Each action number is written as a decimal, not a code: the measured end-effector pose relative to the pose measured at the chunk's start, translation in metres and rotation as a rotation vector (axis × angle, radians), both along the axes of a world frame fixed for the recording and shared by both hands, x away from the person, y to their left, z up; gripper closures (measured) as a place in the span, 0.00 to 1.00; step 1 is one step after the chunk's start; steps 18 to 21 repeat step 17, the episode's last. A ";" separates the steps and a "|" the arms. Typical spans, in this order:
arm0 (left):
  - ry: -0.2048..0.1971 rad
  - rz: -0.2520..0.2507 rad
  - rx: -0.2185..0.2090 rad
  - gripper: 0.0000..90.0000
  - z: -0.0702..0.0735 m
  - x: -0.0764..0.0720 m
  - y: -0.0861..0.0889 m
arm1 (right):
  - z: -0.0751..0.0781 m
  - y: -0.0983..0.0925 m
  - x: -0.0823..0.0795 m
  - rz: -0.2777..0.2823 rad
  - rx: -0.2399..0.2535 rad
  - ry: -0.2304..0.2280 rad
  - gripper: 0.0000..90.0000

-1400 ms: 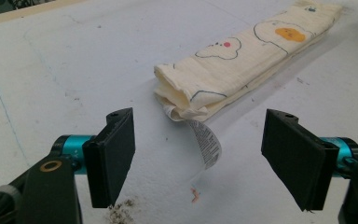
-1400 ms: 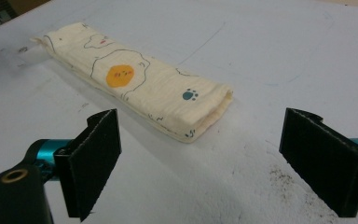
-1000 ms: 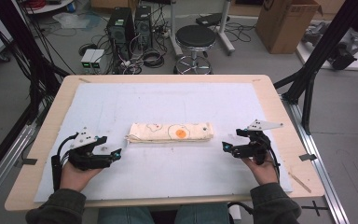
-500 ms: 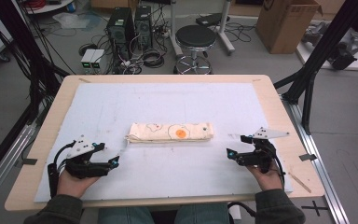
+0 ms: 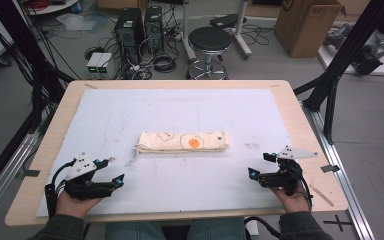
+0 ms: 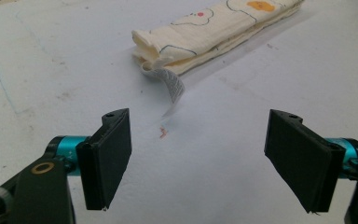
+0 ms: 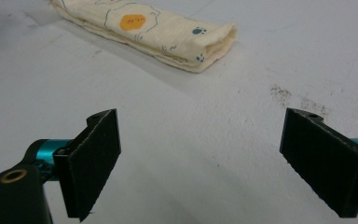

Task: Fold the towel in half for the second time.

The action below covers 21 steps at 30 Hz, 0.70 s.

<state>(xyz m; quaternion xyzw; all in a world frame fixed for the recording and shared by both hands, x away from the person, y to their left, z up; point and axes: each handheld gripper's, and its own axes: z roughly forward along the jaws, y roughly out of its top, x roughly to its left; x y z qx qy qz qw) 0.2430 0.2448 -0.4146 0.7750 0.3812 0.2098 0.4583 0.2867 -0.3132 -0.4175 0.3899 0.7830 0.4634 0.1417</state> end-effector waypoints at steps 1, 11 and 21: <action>-0.001 0.000 0.004 0.26 0.000 -0.001 0.000 | -0.001 -0.001 -0.001 0.005 0.000 -0.003 0.13; 0.001 0.008 0.003 0.26 -0.006 -0.007 0.004 | -0.006 0.002 -0.011 0.031 -0.018 0.005 0.13; -0.005 -0.004 -0.001 0.26 -0.006 -0.006 0.003 | -0.007 0.007 -0.010 0.046 -0.040 -0.004 0.13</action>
